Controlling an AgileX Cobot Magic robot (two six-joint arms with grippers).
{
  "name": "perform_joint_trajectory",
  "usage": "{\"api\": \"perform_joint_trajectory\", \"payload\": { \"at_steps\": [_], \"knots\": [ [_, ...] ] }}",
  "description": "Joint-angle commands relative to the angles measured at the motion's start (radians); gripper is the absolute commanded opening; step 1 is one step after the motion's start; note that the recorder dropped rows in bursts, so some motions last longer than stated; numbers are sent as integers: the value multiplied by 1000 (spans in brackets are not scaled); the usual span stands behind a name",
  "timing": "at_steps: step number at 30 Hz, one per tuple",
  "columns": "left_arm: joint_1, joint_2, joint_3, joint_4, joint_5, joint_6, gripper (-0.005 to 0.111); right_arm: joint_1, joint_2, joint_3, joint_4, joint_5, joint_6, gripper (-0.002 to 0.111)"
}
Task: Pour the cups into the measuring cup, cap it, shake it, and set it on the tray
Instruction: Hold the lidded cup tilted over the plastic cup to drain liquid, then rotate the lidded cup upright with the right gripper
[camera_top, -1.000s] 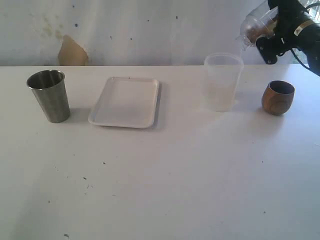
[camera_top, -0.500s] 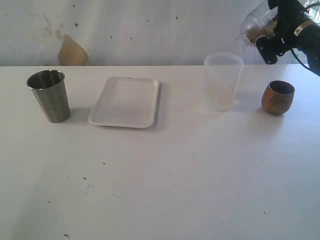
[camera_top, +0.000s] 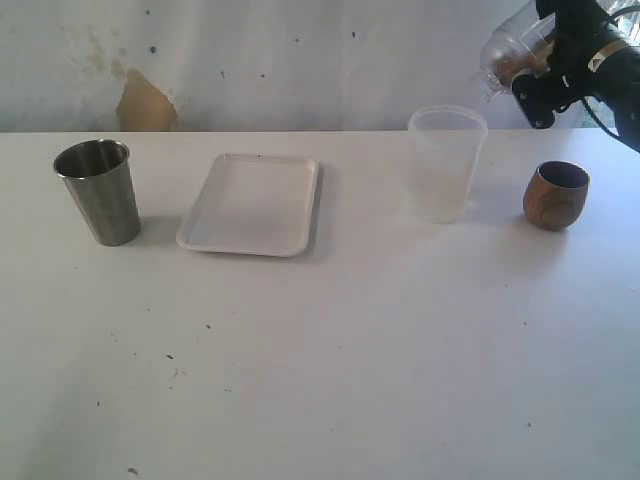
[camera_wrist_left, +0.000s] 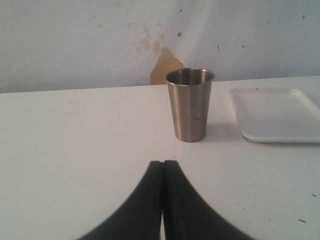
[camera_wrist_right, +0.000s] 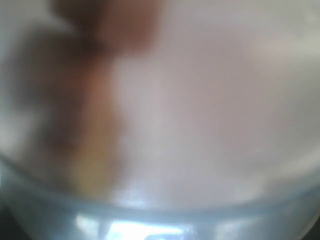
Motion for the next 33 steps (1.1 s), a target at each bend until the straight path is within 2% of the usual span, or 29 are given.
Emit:
{"api": "perform_joint_trajectory", "payload": {
  "at_steps": [1,25,28,33],
  "knots": [
    [-2,-5,5,-6,-6,0,0,-2,-13,-11,2,-43,-2,0],
    [-2,-5,5,-6,-6,0,0,-2,-13,-11,6,-43,38,0],
    [-2,-5,5,-6,-6,0,0,-2,-13,-11,6,-43,245,0],
    [-2,-5,5,-6,-6,0,0,-2,-13,-11,6,-43,915,0]
  ]
}}
